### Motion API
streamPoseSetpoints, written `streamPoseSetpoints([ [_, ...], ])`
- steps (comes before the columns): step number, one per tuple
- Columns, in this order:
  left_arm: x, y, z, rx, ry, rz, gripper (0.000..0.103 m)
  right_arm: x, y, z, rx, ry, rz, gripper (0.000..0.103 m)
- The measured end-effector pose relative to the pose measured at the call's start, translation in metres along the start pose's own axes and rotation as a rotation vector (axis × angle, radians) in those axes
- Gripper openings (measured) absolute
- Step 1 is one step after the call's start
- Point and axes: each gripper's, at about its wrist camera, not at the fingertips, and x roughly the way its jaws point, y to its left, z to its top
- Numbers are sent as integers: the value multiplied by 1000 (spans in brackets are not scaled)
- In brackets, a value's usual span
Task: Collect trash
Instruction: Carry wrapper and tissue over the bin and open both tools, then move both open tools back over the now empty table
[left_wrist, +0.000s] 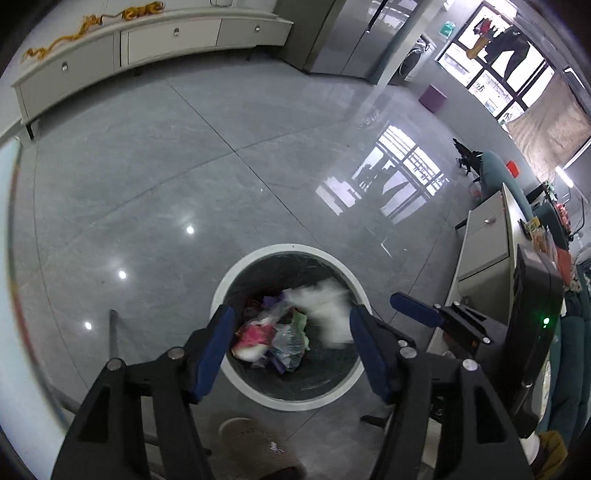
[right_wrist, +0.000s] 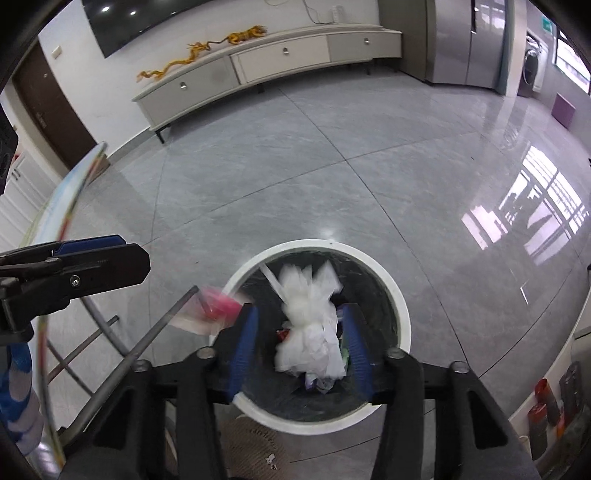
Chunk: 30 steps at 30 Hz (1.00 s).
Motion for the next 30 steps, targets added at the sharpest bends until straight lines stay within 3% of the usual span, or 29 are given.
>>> streamPoseSetpoints([
  [6, -14, 1, -11, -18, -43, 25, 63, -7, 2, -4, 14, -8, -25, 50],
  [13, -84, 13, -37, -3, -160, 191, 63, -44, 33, -5, -6, -91, -5, 59],
  [19, -139, 43, -79, -35, -218, 317, 64, -78, 91, -14, -74, -150, 47, 69],
  [23, -169, 66, -110, -57, -256, 403, 71, -94, 139, -25, -144, -170, 90, 78],
  [30, -226, 119, -177, -176, -326, 521, 77, -121, 211, -47, -239, -208, 126, 90],
])
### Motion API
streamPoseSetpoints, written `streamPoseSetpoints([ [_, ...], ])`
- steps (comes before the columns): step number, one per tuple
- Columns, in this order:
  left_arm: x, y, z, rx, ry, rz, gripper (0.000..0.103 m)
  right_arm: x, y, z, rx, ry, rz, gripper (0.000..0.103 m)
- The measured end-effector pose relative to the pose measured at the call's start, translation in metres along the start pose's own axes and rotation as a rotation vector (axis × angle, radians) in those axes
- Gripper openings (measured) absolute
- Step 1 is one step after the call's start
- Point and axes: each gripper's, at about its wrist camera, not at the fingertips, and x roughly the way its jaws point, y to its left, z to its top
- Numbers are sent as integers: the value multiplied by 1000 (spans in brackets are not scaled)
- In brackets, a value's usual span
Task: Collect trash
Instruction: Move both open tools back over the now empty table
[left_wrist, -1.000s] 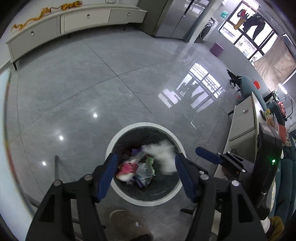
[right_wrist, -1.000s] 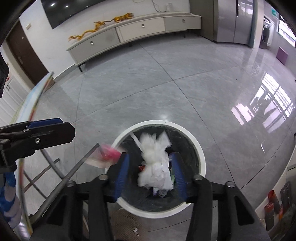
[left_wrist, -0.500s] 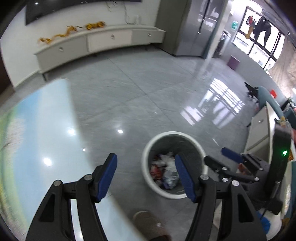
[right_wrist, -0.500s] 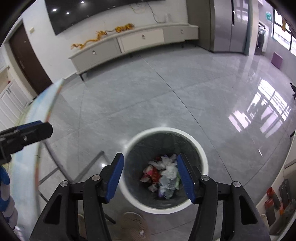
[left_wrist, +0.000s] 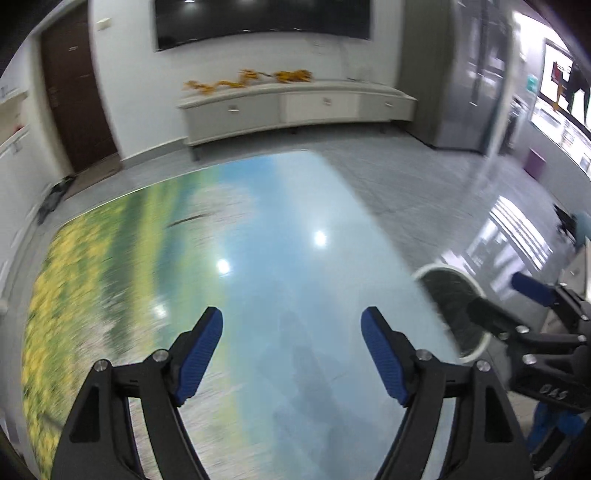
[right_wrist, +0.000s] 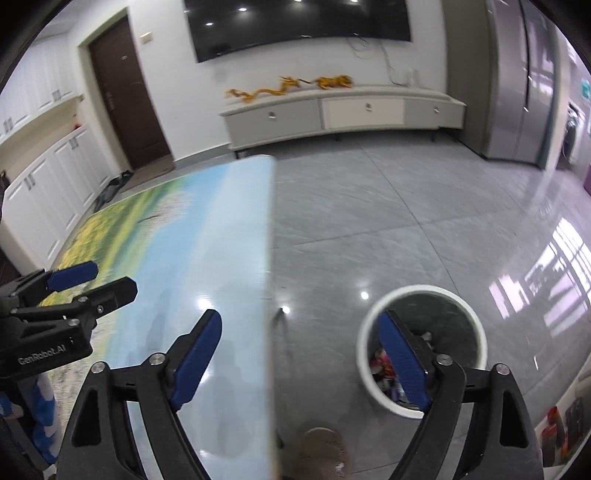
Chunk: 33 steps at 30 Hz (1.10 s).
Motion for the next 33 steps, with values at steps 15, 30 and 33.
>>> streamPoseSetpoints([
  [15, -70, 107, -67, -156, -99, 244, 77, -28, 91, -31, -93, -55, -15, 100],
  [30, -96, 96, -87, -143, -136, 306, 77, -51, 73, -47, -49, -112, -65, 102],
  [33, -99, 92, -88, -134, -150, 320, 77, -53, 71, -47, -49, -118, -74, 102],
])
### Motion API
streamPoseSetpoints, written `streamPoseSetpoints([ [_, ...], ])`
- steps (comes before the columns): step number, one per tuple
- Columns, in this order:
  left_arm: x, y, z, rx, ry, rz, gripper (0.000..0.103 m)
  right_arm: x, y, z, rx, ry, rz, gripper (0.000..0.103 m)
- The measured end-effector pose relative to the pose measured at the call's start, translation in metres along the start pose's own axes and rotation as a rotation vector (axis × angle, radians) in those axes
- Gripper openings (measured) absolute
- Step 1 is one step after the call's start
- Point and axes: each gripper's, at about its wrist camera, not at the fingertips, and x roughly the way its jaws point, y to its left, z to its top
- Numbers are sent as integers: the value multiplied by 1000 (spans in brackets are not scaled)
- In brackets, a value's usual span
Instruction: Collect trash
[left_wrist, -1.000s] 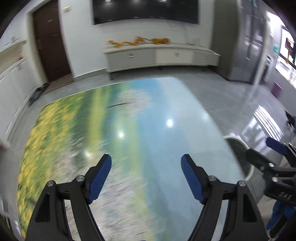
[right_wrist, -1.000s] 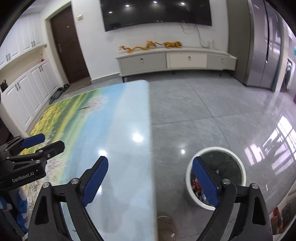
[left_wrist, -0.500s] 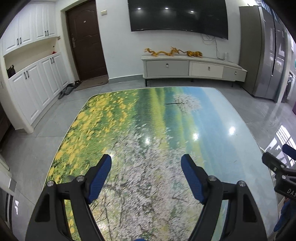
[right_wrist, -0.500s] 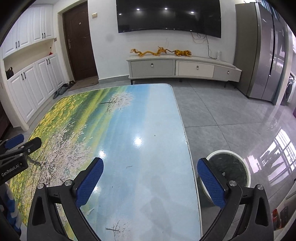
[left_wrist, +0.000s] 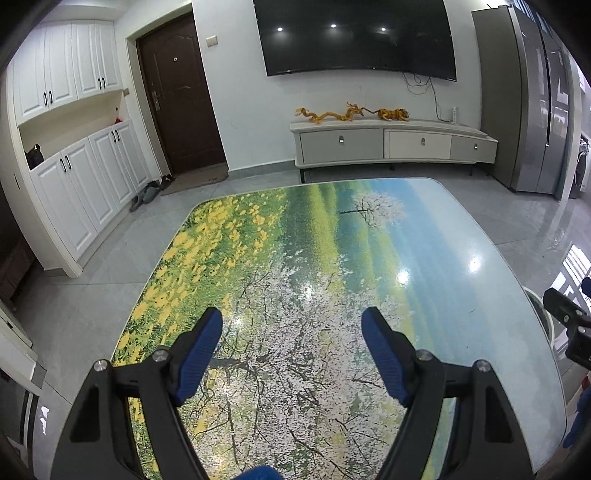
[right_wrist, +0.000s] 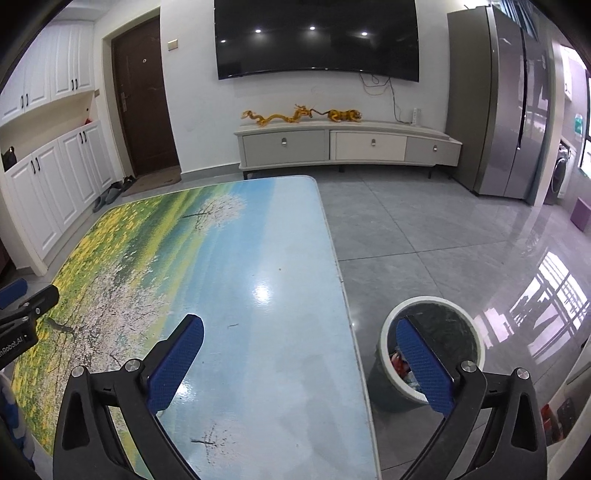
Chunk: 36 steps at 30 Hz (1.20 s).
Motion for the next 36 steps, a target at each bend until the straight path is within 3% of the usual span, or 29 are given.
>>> streamPoseSetpoints([
  [10, -14, 2, 3, -19, -51, -1, 77, -3, -6, -1, 2, -17, -14, 102],
  [36, -13, 16, 2, -36, -53, 35, 77, -10, -2, 0, -15, -39, -51, 102],
])
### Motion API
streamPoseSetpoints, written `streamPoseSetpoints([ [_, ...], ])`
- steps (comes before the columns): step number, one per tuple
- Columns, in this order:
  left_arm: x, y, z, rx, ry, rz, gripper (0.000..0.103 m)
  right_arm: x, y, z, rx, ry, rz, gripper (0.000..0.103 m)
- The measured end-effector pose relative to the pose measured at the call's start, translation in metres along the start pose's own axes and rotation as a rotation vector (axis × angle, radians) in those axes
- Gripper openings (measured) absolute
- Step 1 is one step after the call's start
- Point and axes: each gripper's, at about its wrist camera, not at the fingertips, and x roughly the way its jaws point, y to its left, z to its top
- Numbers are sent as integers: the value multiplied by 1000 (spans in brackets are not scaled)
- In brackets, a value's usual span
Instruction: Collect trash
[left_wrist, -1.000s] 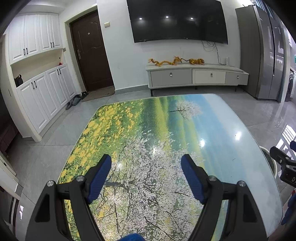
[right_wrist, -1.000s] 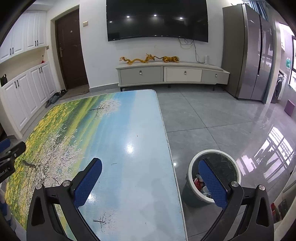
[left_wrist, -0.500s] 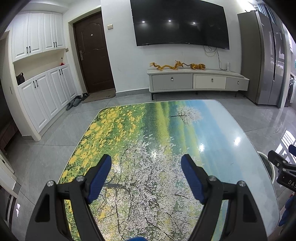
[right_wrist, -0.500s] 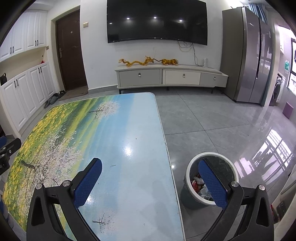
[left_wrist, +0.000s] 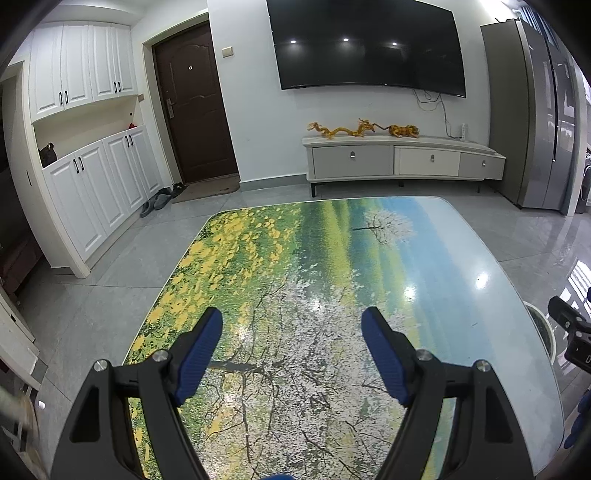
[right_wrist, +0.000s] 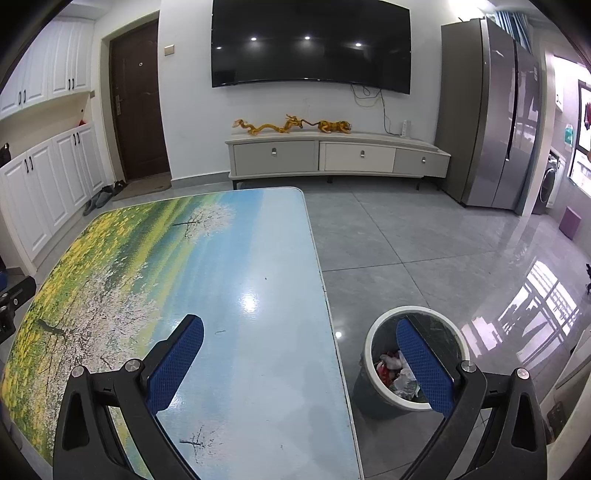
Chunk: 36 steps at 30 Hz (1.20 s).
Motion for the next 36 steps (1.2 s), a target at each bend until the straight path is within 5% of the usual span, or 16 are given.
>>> streamPoseSetpoints([
  [36, -31, 4, 5, -5, -107, -23, 77, -17, -7, 4, -3, -63, -26, 102],
])
